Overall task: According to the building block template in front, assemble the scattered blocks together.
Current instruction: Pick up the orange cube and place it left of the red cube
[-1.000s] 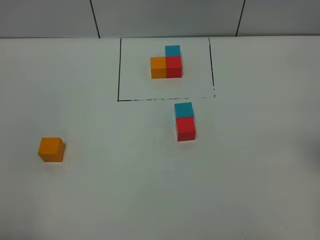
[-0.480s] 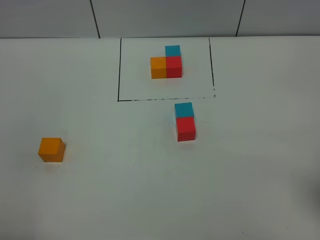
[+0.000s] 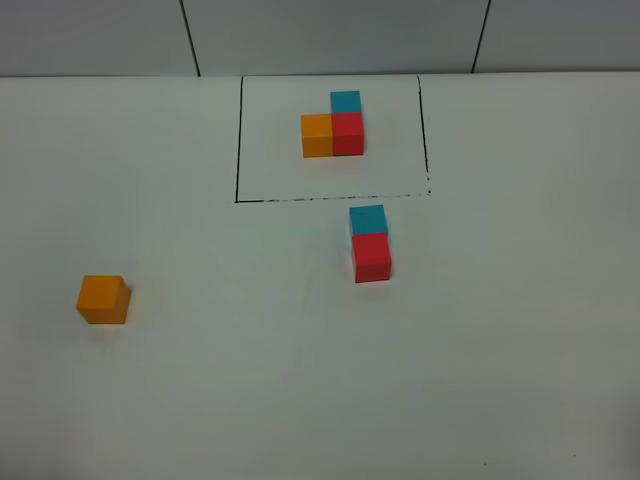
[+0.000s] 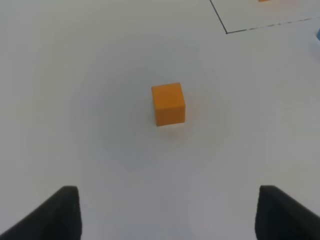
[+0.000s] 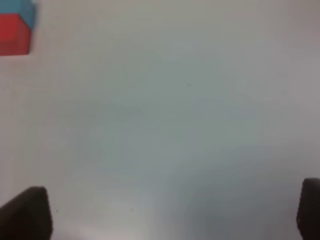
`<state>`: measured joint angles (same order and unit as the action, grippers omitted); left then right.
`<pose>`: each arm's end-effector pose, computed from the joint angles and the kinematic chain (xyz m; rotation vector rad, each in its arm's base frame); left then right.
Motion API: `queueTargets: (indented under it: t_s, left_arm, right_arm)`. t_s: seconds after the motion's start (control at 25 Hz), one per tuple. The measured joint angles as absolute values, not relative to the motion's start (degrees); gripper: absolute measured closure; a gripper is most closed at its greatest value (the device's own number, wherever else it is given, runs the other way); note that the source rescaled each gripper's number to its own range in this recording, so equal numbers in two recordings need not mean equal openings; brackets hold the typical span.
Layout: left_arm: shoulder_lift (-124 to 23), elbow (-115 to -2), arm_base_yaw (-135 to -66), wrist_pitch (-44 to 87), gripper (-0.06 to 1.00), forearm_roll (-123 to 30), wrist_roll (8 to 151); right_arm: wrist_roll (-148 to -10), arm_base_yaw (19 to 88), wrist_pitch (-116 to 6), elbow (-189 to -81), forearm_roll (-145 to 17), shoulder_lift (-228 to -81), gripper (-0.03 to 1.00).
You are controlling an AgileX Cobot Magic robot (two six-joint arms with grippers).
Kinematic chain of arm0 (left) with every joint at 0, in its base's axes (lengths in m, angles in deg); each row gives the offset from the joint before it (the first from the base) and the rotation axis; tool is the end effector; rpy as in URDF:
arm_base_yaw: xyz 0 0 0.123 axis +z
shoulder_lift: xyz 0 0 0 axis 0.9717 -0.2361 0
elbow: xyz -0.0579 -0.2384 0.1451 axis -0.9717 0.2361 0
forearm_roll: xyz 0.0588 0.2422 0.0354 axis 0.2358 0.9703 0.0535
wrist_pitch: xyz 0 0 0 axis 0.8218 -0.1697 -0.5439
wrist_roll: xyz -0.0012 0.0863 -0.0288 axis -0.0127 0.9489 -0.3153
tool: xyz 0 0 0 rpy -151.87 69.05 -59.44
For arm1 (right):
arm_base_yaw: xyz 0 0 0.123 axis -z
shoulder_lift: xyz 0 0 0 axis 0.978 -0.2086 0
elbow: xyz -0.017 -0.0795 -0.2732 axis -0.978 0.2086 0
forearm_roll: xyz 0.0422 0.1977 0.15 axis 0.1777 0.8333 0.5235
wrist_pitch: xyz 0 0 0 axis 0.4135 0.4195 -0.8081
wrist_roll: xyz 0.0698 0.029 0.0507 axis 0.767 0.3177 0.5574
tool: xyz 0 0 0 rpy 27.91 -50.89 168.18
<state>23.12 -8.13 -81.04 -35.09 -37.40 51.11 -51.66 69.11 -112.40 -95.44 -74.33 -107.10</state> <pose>-0.0071 -0.0055 0.2792 0.1918 2.0227 -0.0783 0.0538 0.0042 0.3213 -0.0977 2.3768 0.0464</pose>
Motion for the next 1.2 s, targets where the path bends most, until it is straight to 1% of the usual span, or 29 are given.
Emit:
queueTargets:
  t_s: [0.24,0.36,0.72,1.2]
  left_arm:
    - [23.12,-8.13,-81.04,-35.09,0.31,-37.4,51.17]
    - [23.12,-8.13,-81.04,-35.09,0.31,-37.4,51.17]
    - [23.12,-8.13,-81.04,-35.09,0.31,-37.4,51.17]
    - [23.12,-8.13,-81.04,-35.09,0.31,-37.4,51.17]
  right_arm:
    - [-51.61,69.11,-114.87,-95.38,-73.4,-100.17,-0.03]
    - [-51.61,69.11,-114.78,-93.51,-73.34,-97.24,-0.03]
    - [-54.52,69.11,-110.2,-86.22,-71.52,-90.43,-0.03]
    - [-57.38,69.11,-107.95,-83.5,-71.52,-84.05,-0.03]
